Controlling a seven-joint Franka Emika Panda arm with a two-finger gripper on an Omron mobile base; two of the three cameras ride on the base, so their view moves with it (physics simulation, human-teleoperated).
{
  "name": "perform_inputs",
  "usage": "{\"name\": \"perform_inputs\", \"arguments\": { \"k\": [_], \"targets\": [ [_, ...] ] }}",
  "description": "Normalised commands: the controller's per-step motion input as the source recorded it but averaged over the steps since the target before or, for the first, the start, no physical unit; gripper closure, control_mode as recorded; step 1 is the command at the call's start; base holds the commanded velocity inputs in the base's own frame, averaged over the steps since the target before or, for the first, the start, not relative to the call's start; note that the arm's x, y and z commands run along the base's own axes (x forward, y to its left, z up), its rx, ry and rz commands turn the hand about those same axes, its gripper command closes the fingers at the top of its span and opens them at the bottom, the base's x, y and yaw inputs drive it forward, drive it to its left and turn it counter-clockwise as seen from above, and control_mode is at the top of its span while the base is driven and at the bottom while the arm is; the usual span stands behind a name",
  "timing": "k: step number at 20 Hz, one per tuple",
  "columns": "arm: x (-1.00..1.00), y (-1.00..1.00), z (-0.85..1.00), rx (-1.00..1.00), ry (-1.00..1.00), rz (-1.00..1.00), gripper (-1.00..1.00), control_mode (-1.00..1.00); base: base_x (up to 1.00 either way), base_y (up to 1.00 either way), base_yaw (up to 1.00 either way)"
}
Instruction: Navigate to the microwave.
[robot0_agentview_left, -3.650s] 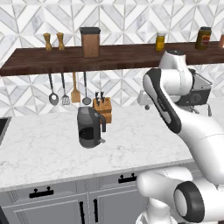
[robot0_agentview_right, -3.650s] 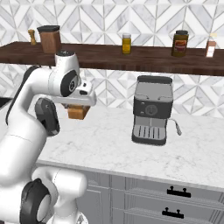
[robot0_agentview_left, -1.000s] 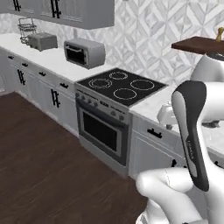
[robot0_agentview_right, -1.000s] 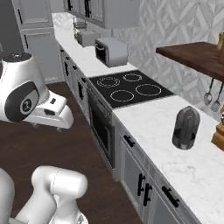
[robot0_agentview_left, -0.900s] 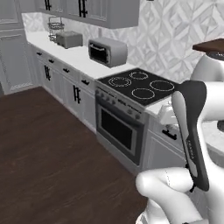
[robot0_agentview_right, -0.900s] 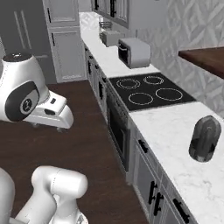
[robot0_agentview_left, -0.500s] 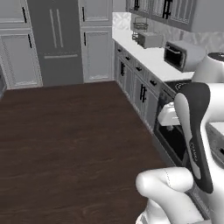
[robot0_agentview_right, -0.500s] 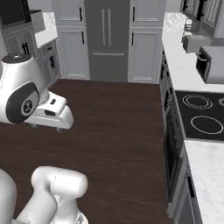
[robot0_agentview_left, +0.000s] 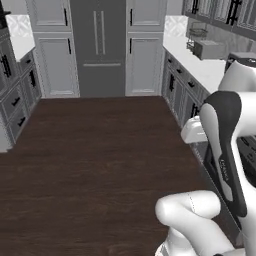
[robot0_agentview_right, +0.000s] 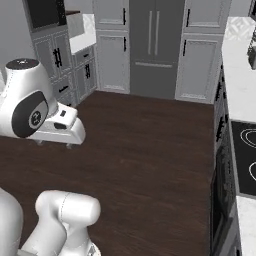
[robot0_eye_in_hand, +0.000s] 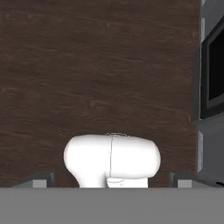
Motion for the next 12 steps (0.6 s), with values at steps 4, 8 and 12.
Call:
{"name": "perform_inputs", "arguments": {
  "k": [4, 8, 12],
  "targets": [
    [0.0, 0.0, 0.0, 0.0, 0.0, 0.0, -1.0, 1.0, 0.75, 0.03, 0.0],
    [0.0, 0.0, 0.0, 0.0, 0.0, 0.0, -1.0, 1.0, 0.98, 0.08, 0.0],
    [0.0, 0.0, 0.0, 0.0, 0.0, 0.0, -1.0, 1.0, 1.0, 0.09, 0.0]
  ]
}}
